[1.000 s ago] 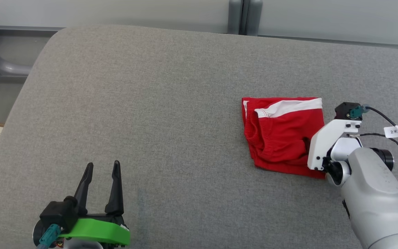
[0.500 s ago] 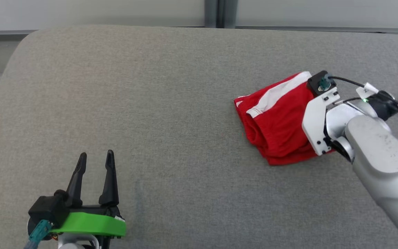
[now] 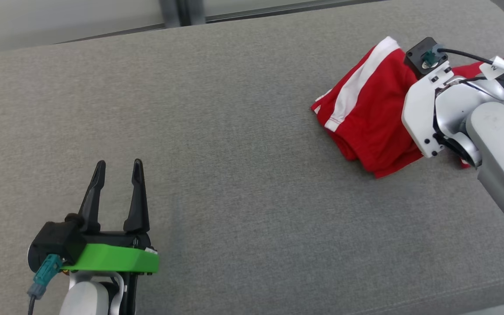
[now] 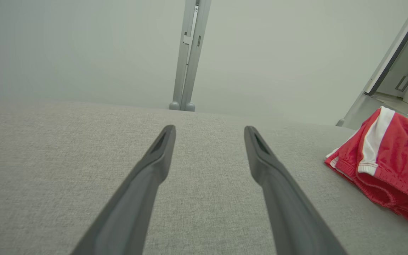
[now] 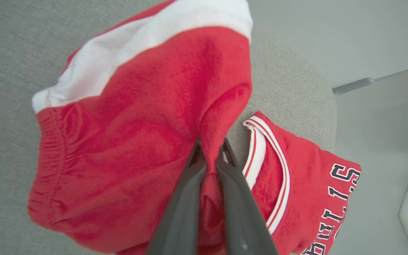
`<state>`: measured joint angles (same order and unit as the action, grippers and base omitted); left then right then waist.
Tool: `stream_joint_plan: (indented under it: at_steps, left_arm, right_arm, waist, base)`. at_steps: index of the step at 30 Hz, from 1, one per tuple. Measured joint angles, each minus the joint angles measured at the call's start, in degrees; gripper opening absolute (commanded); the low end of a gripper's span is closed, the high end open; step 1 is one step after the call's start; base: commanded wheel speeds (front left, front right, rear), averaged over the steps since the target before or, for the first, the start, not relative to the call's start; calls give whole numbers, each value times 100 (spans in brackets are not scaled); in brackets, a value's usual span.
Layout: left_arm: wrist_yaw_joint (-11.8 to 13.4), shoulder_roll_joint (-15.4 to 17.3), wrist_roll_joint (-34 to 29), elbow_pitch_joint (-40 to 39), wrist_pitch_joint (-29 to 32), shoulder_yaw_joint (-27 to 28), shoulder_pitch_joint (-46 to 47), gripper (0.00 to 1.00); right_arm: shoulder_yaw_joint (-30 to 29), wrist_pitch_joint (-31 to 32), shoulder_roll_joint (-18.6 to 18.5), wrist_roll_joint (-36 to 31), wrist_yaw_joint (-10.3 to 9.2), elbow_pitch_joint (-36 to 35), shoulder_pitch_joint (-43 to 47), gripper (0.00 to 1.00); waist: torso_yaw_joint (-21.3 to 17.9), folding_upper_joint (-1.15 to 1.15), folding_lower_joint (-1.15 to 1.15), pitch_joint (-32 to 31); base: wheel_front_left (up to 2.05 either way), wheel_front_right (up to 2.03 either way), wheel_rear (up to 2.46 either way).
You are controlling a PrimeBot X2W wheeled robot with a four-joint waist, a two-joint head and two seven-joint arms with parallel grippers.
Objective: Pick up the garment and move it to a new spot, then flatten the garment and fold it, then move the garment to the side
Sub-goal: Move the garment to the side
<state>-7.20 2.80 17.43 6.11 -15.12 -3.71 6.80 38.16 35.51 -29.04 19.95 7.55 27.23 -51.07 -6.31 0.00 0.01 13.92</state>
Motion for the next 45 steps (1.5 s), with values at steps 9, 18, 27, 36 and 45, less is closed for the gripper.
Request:
stream_joint_plan:
  at_steps: [9,18,27,36,45]
  left_arm:
    - [-12,-1,-245,-157,0,-89,255,100]
    - [-18,63,-392,-405,0,-328,454,100]
    - [-18,190,-446,-613,0,-354,483,100]
    - [-18,178,-478,-614,0,-19,380,100]
    - [-18,53,-603,-408,0,361,-84,100]
  right_arm:
    - [-492,-699,-129,-524,0,672,-230,0]
    - [-1306,-1432,-358,-1271,0,1402,-315,0]
    - [-2664,-1933,-454,-1902,0,2240,-191,100]
    - [-3809,-2621,-2,-2862,0,2397,-20,100]
    - [-4107,-4123,1050,-2419,0,2136,715,100]
  waist:
    - [-638,0,0,416]
    - [-681,0,0,908]
    - [-309,0,0,1150]
    - [-109,0,0,1001]
    - [-89,0,-1,356]
  base:
    - [0,0,0]
    - [0,0,0]
    - [0,0,0]
    - [0,0,0]
    - [0,0,0]
